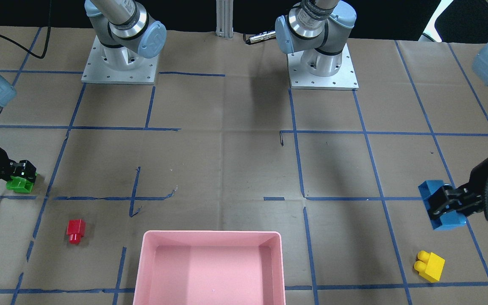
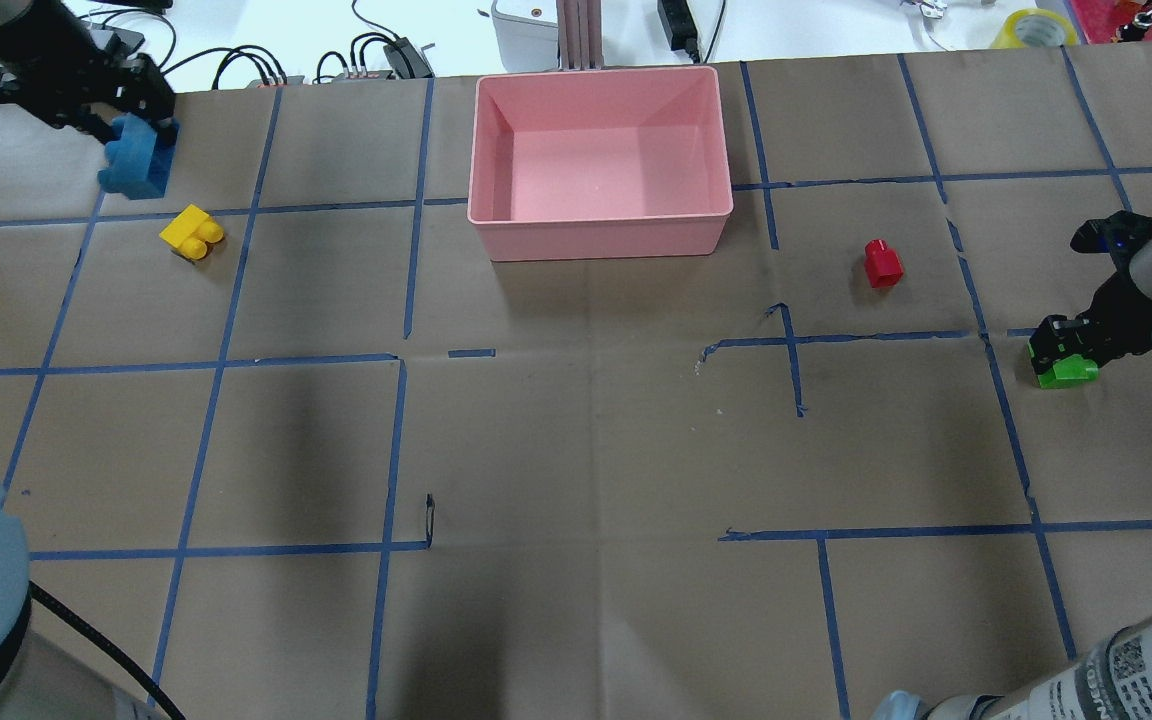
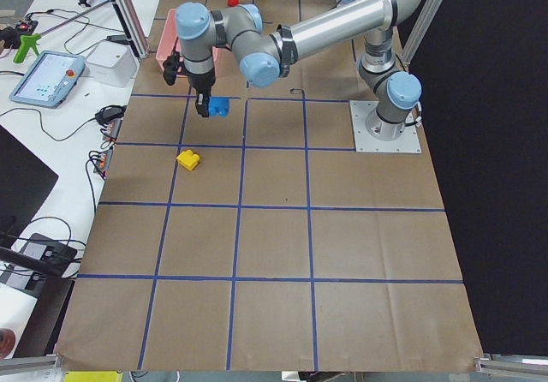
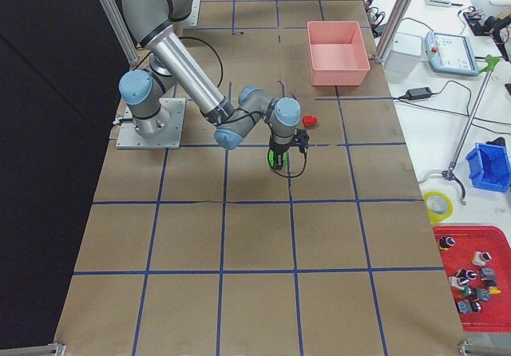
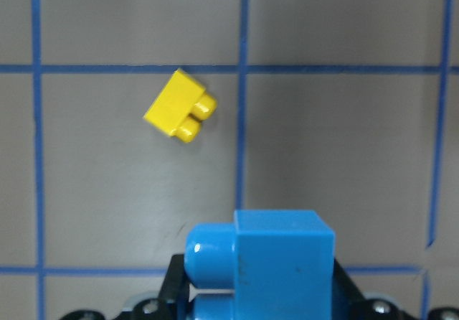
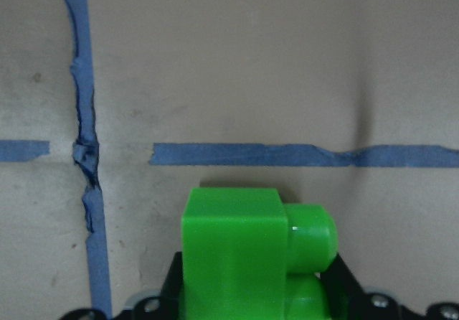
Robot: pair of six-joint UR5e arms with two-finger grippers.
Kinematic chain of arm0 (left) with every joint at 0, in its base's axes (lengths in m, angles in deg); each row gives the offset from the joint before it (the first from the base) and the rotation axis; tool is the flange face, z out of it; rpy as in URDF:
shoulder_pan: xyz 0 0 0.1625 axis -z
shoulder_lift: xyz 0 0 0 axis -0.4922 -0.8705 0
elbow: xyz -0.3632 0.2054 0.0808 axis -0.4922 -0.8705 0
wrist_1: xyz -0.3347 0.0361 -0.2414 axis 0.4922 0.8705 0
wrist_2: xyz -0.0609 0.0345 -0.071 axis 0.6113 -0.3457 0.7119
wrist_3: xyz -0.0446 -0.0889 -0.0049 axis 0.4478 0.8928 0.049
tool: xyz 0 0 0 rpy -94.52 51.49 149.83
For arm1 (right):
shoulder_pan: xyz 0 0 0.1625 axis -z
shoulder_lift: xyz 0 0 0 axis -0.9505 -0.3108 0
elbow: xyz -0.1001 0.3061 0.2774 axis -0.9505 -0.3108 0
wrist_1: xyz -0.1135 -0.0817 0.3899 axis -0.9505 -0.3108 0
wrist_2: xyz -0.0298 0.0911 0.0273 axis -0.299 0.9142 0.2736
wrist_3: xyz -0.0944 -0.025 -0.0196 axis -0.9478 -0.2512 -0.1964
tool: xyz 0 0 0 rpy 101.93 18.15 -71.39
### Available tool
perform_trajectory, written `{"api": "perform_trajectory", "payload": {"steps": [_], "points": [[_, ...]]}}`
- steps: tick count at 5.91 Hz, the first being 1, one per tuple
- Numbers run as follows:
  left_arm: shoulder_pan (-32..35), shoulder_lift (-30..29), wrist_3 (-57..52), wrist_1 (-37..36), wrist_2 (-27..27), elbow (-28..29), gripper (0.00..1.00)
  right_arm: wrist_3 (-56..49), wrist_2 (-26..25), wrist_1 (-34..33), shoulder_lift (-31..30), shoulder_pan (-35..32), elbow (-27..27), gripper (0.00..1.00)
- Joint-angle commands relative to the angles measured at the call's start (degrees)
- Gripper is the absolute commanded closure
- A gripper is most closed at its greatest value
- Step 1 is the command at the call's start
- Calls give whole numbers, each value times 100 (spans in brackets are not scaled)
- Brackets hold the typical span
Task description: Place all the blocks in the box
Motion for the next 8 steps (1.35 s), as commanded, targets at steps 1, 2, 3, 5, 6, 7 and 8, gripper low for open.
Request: {"api": "perform_trajectory", "payload": {"steps": [1, 2, 3, 5, 6, 7, 8], "points": [[1378, -610, 1923, 292, 13, 1131, 98, -3, 27, 663, -193, -9, -270, 92], [1942, -1083, 2733, 205, 22, 1484, 98, 6, 19, 712, -368, -26, -411, 94], [2305, -1654, 3219, -65, 5, 1940, 98, 6, 10, 869, -666, -114, -648, 94], [2458, -2657, 3312, -950, -39, 2253, 98, 15, 141, 2225, -949, -412, -1454, 93], [2536, -2862, 3312, -1104, -48, 2235, 98, 128, 325, 2659, -959, -466, -1876, 93], [2572, -2924, 3330, -1131, -66, 2226, 75, 373, 335, 2976, -959, -710, -2168, 93], [2624, -2916, 3443, -1132, -83, 2226, 11, 636, 344, 3171, -959, -1060, -2336, 93]]}}
